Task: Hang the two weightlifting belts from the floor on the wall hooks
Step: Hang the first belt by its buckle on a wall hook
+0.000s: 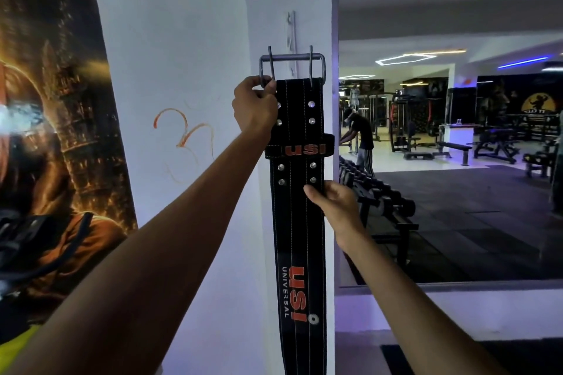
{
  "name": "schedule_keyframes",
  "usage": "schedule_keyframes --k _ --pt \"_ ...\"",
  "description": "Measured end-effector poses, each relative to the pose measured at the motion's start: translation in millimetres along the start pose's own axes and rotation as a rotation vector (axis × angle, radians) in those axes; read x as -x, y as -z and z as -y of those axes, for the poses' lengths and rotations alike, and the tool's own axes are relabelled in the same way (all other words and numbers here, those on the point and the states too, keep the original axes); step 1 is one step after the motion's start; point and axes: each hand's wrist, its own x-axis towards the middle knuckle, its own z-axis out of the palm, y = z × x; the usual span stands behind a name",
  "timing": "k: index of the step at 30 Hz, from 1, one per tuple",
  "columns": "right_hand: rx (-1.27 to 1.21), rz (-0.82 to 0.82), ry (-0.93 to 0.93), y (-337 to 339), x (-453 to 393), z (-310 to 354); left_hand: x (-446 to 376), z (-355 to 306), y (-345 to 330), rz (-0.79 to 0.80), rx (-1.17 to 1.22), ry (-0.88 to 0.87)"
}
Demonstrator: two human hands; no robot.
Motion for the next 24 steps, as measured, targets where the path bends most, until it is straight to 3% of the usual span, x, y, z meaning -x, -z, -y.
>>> schedule_keyframes --k 7,10,12,17,20,24 --pt "0.151 0.137 -0.222 16.8 77.7 -104.0 -7.8 -0.6 3.8 -0.031 0.01 0.006" --pt "0.212 0.227 -0.299 27.2 82.1 -110.5 -5.6 6.4 5.4 -0.031 0.008 0.024" --pt "0.175 0.266 -0.303 29.8 58.6 -86.3 -7.4 10.2 8.0 -0.023 0.01 0.031" --pt "-0.062 -0.006 0.007 17.1 -37.7 39.8 -9.4 23.9 10.2 -0.006 0.052 0.061" --pt "0.03 0.01 0.097 -9.3 -74.0 103.0 -1.4 32.0 7.2 0.037 0.067 0.072" --pt "0.047 -0.071 0.111 -31.4 -92.2 123.4 11.2 37.6 6.9 0.056 0.059 0.042"
